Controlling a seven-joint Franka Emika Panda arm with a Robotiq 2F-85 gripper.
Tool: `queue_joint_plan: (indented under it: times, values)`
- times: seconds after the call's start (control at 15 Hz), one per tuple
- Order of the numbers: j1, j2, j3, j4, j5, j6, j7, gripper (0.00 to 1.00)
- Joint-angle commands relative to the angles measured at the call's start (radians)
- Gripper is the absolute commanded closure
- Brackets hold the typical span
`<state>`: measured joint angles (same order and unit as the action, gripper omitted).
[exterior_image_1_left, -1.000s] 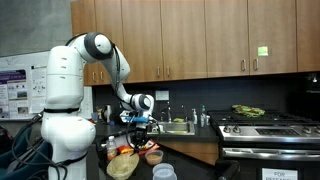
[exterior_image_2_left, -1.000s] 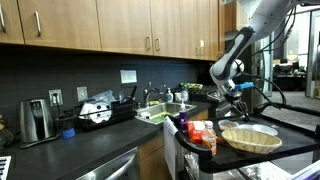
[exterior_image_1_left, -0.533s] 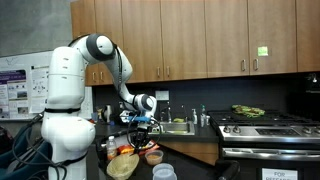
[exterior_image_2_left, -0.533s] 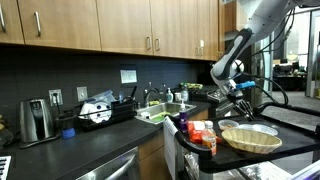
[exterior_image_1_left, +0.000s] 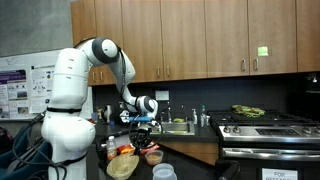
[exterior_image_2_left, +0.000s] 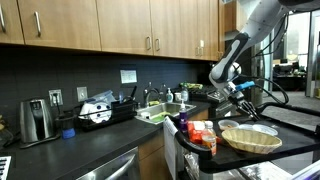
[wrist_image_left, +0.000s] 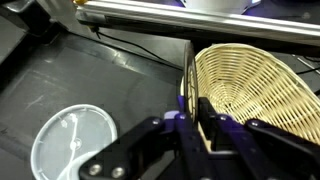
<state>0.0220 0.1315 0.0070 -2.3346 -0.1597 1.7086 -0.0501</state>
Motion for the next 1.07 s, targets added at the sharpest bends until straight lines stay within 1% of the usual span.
queue_joint_plan:
  times: [0.0,0.33,1.0]
  values:
    - [0.004,0.038,0.004,0.058,-0.022,-0.047,0.026,0.96]
    - [0.009,0.088,0.007,0.099,-0.016,-0.029,0.037,0.96]
    - [0.016,0.171,0.005,0.153,-0.005,0.031,0.106,0.96]
